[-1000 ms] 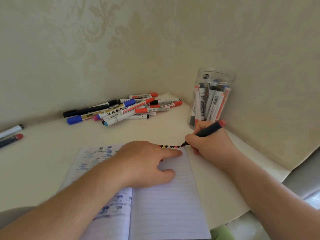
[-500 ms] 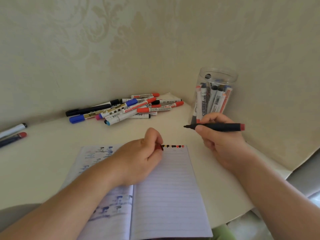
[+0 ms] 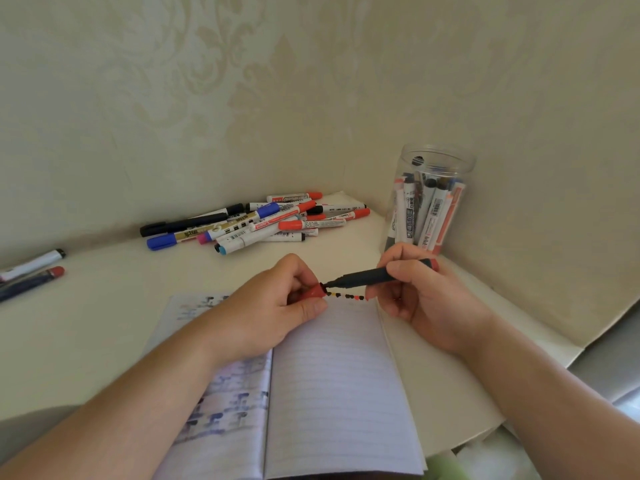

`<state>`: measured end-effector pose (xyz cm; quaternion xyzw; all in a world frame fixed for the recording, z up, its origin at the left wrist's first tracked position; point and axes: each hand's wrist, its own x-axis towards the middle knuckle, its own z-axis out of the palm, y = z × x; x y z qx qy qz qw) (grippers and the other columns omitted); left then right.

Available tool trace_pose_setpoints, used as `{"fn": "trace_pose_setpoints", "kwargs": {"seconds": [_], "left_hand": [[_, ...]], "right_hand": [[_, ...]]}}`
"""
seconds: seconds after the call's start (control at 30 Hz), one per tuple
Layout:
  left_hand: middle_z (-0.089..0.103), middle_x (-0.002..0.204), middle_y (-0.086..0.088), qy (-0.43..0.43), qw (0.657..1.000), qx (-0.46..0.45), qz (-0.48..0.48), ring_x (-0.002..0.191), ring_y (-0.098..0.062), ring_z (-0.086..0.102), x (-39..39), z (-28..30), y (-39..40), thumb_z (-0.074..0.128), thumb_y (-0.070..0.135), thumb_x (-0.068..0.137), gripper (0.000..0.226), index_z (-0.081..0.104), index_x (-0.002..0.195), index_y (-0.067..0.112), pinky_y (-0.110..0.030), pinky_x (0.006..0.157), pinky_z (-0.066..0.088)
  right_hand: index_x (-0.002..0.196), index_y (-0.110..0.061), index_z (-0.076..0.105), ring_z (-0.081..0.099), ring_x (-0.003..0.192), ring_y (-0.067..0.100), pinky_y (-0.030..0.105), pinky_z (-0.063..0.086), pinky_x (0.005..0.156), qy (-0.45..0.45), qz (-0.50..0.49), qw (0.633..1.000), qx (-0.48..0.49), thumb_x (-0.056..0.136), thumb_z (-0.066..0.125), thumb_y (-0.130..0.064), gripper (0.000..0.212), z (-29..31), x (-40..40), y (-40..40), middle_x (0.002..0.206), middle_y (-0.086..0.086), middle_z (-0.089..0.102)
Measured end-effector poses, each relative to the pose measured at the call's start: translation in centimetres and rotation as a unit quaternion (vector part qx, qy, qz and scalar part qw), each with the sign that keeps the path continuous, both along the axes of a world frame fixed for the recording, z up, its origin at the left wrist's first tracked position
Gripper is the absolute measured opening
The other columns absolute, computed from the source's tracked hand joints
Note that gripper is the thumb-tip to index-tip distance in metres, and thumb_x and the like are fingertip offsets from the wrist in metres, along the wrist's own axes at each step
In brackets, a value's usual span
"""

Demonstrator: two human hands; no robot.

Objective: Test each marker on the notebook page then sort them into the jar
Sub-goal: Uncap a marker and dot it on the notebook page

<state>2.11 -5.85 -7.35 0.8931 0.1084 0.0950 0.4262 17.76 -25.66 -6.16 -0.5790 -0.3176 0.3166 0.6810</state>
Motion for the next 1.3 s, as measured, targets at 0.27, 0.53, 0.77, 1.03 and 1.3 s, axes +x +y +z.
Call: {"fn": "trace_pose_setpoints", "kwargs": {"seconds": [0.27, 0.53, 0.77, 1.03, 1.3], "left_hand": [[0.071, 0.097, 0.017, -0.032, 0.999, -0.021, -0.012, 0.089, -0.006, 0.065, 0.0, -0.2, -0.1, 0.07, 0.037, 0.095, 0.019, 0.054, 0.094, 0.048, -0.034, 0.084, 0.054], [0.064, 0.075, 0.013, -0.059, 0.995, -0.078, 0.011, 0.066, 0.0, 0.05, 0.1, -0.3, 0.4, 0.051, 0.026, 0.107, 0.022, 0.052, 0.092, 0.042, -0.03, 0.07, 0.044], [0.065, 0.081, 0.012, -0.036, 0.999, -0.019, 0.014, 0.067, -0.001, 0.052, -0.2, -0.2, 0.5, 0.05, 0.032, 0.106, 0.02, 0.048, 0.09, 0.045, -0.031, 0.067, 0.047], [0.065, 0.083, 0.005, -0.029, 0.999, -0.013, 0.032, 0.07, -0.002, 0.054, 0.0, -0.3, 0.5, 0.053, 0.033, 0.105, 0.018, 0.049, 0.091, 0.045, -0.03, 0.071, 0.047], [0.065, 0.086, 0.009, 0.026, 0.999, -0.007, -0.034, 0.068, 0.0, 0.05, 0.1, 0.7, -0.3, 0.075, 0.058, 0.081, 0.044, 0.048, 0.11, 0.038, -0.026, 0.07, 0.049]], "right_hand": [[0.086, -0.022, 0.081, 0.048, 0.054, 0.019, 0.022, 0.04, 0.048, -0.067, 0.002, 0.998, -0.019, 0.087, 0.074, -0.009, 0.014, -0.4, -0.2, 0.0, 0.076, 0.018, 0.071], [0.104, -0.042, 0.068, 0.061, 0.077, 0.002, 0.014, 0.048, 0.07, -0.356, -0.045, 0.929, -0.096, 0.094, 0.07, -0.033, 0.013, -0.6, -1.1, 0.3, 0.09, -0.021, 0.068], [0.103, -0.038, 0.07, 0.056, 0.077, 0.01, 0.025, 0.047, 0.071, -0.355, -0.003, 0.93, -0.099, 0.099, 0.068, -0.03, 0.009, -1.2, -0.1, 0.7, 0.091, -0.002, 0.065], [0.099, -0.037, 0.065, 0.051, 0.067, 0.007, 0.032, 0.045, 0.064, -0.383, -0.003, 0.913, -0.139, 0.1, 0.066, -0.036, 0.002, 0.3, -0.7, 0.5, 0.081, -0.009, 0.062], [0.088, -0.04, 0.061, 0.054, 0.064, 0.016, 0.03, 0.047, 0.056, -0.361, -0.22, 0.904, 0.068, 0.089, 0.071, -0.028, 0.016, 12.1, 1.7, -1.6, 0.077, -0.004, 0.059]]}}
